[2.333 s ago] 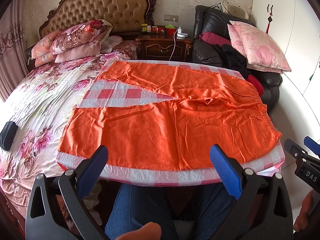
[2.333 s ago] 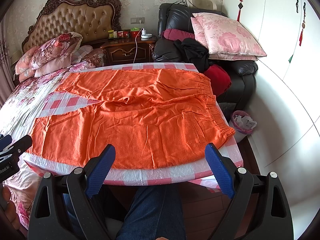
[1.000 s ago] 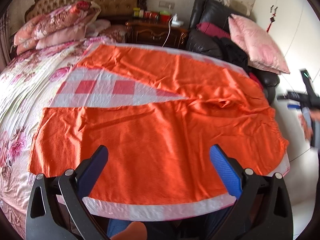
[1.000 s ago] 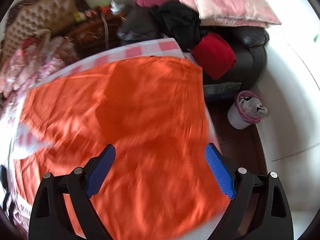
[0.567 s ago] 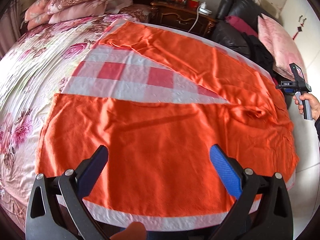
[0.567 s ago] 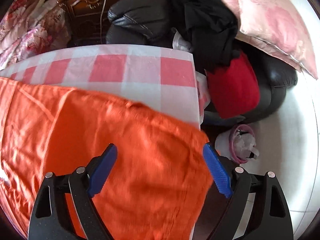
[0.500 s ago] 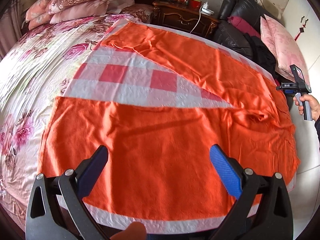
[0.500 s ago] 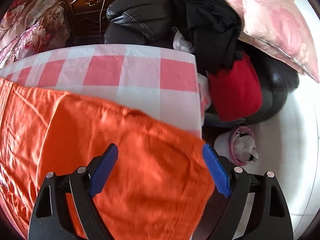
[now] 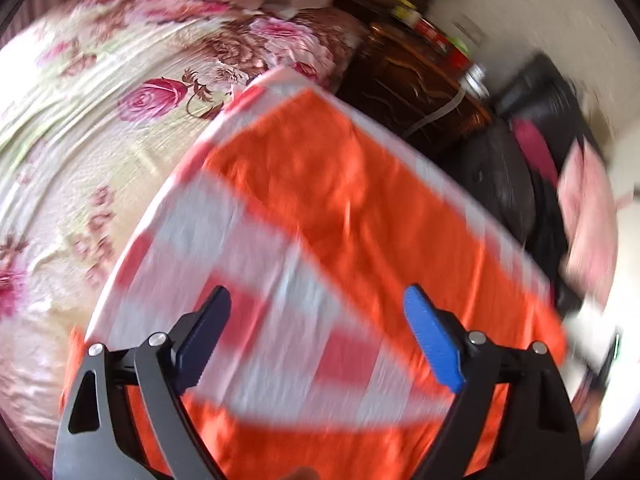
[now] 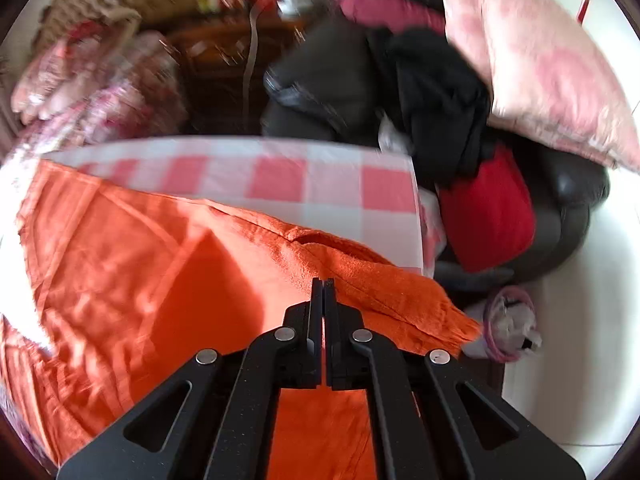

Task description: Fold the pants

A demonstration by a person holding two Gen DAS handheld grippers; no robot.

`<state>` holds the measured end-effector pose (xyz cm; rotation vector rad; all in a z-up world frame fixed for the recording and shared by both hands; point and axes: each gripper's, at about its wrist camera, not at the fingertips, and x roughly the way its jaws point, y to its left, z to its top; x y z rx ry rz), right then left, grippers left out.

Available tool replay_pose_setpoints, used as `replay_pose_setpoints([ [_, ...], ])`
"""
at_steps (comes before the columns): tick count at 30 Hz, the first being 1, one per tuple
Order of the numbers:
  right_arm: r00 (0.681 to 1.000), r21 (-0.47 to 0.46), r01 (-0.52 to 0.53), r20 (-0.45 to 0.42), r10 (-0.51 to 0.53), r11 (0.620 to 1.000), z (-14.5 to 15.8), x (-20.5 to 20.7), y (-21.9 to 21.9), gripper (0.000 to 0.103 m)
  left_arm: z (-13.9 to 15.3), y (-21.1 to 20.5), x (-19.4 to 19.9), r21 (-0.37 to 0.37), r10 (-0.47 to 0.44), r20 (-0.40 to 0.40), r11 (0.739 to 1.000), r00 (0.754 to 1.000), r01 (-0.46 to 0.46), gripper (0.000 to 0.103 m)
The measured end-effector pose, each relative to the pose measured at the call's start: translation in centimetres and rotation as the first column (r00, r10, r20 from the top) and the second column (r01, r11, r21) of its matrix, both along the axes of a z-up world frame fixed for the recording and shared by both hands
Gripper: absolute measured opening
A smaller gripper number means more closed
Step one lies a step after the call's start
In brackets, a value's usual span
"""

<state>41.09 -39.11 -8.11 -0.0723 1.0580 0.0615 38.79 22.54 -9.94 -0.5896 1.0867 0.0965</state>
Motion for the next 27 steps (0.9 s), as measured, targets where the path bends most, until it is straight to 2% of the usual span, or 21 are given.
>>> replay_pose_setpoints([
  [3, 0.997, 0.049, -0.051, 0.060, 0.048, 0.997, 2.9, -3.6, 1.2, 0.001, -0.7, 1.4, 5.1, -0.051, 0.043, -0.016, 0.998, 0.999, -0.043, 0.086],
  [6, 0.987, 0.077, -0.126, 0.110, 0.117, 0.989, 5.4, -8.4, 2.8, 0.001, -2.6, 2.2, 10.4, -0.144, 0.077, -0.070, 0.986, 0.995, -0.086, 0.079],
  [8, 0.979, 0.105, -0.168, 0.132, 0.154, 0.980, 6.6, -11.3, 3.7, 0.001, -3.4, 2.2, 12.5, -0.155, 0.089, -0.090, 0.983, 0.992, -0.102, 0.078],
  [13, 0.966, 0.161, -0.244, 0.131, 0.225, 0.956, 7.2, -17.6, 5.3, 0.001, -5.7, 1.6, 15.9, -0.185, 0.097, -0.127, 0.975, 0.987, -0.120, 0.075],
  [17, 0.961, 0.183, -0.267, 0.122, 0.248, 0.946, 6.9, -21.2, 5.7, 0.001, -7.0, 1.4, 16.9, -0.230, 0.106, -0.161, 0.963, 0.981, -0.142, 0.063],
  [20, 0.962, 0.206, -0.266, 0.123, 0.245, 0.942, 7.0, -22.7, 5.5, 0.001, -7.4, 1.1, 17.0, -0.231, 0.100, -0.180, 0.963, 0.979, -0.141, 0.054],
  [22, 0.964, 0.222, -0.260, 0.120, 0.238, 0.940, 6.8, -23.2, 5.1, 0.001, -7.3, 1.0, 17.3, -0.210, 0.091, -0.181, 0.969, 0.979, -0.129, 0.043],
  [23, 0.966, 0.225, -0.253, 0.119, 0.231, 0.941, 6.8, -23.3, 4.9, 0.001, -7.4, 1.1, 17.2, -0.217, 0.083, -0.189, 0.968, 0.978, -0.125, 0.008],
  [24, 0.968, 0.220, -0.242, 0.119, 0.221, 0.945, 6.7, -23.2, 4.6, 0.001, -7.3, 1.2, 16.9, -0.215, 0.091, -0.196, 0.968, 0.976, -0.133, 0.002],
  [27, 0.979, 0.220, -0.190, 0.112, 0.169, 0.957, 6.6, -22.5, 3.1, 0.001, -5.6, 2.1, 15.3, -0.240, 0.096, -0.166, 0.961, 0.982, -0.134, 0.001],
])
